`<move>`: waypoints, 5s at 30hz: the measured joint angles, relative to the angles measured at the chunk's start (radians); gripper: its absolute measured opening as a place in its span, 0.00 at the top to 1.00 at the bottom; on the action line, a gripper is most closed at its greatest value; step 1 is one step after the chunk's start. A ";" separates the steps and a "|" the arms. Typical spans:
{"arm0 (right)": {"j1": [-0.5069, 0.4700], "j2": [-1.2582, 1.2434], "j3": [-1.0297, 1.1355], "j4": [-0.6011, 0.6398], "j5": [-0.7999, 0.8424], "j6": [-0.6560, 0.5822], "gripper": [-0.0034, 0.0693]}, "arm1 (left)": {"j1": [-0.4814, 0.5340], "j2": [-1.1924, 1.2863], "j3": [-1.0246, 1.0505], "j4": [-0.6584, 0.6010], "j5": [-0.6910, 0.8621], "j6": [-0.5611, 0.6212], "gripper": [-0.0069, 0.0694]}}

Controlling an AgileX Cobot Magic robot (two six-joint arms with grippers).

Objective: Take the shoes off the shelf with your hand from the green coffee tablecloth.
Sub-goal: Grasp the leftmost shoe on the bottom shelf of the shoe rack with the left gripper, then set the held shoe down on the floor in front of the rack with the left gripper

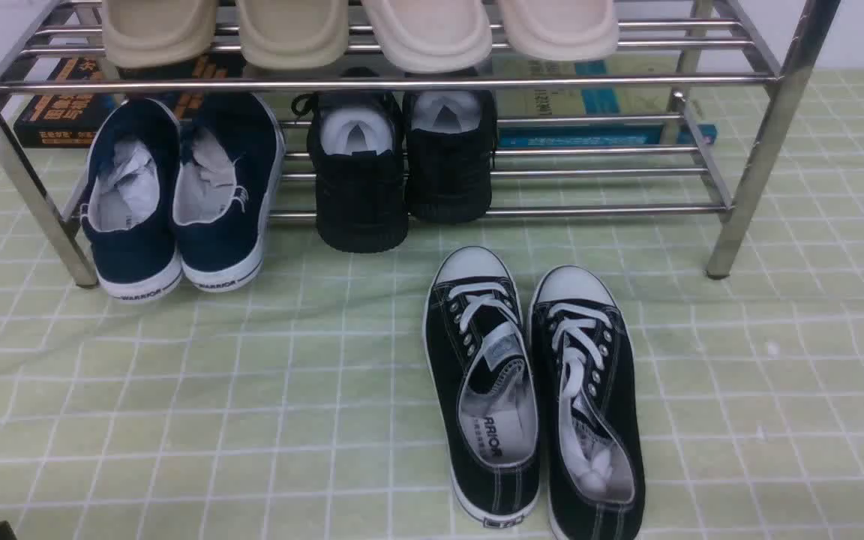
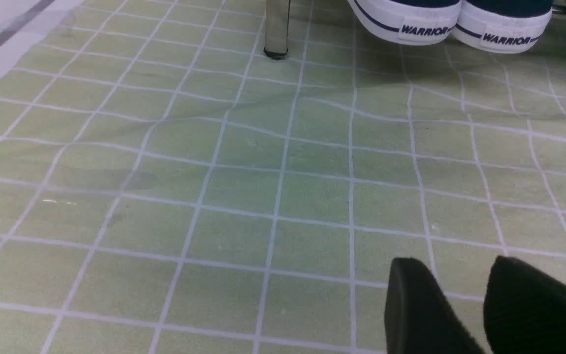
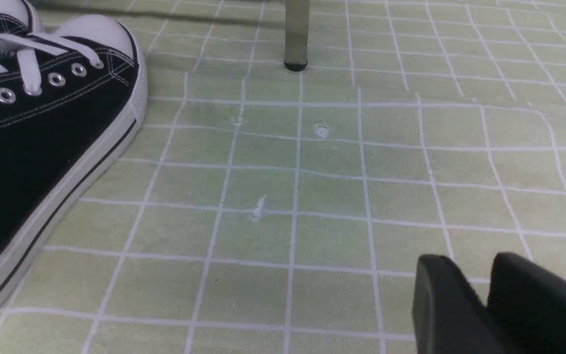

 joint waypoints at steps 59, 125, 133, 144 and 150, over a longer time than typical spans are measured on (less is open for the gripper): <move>0.000 0.000 0.000 0.000 0.000 0.000 0.63 | 0.000 0.000 -0.098 -0.566 0.002 -0.384 0.75; 0.000 0.000 0.000 0.000 0.000 0.000 0.63 | 0.000 1.707 -1.228 0.163 0.146 -0.185 0.86; 0.000 0.000 0.000 0.000 0.000 0.000 0.63 | -0.005 1.481 -1.228 0.154 0.519 -0.176 0.86; 0.000 0.000 0.000 -0.001 0.000 0.000 0.63 | -0.005 1.122 -1.141 0.085 0.868 -0.132 0.86; 0.000 0.000 0.000 -0.001 0.000 0.000 0.63 | -0.005 0.998 -0.909 -0.111 0.855 -0.082 0.86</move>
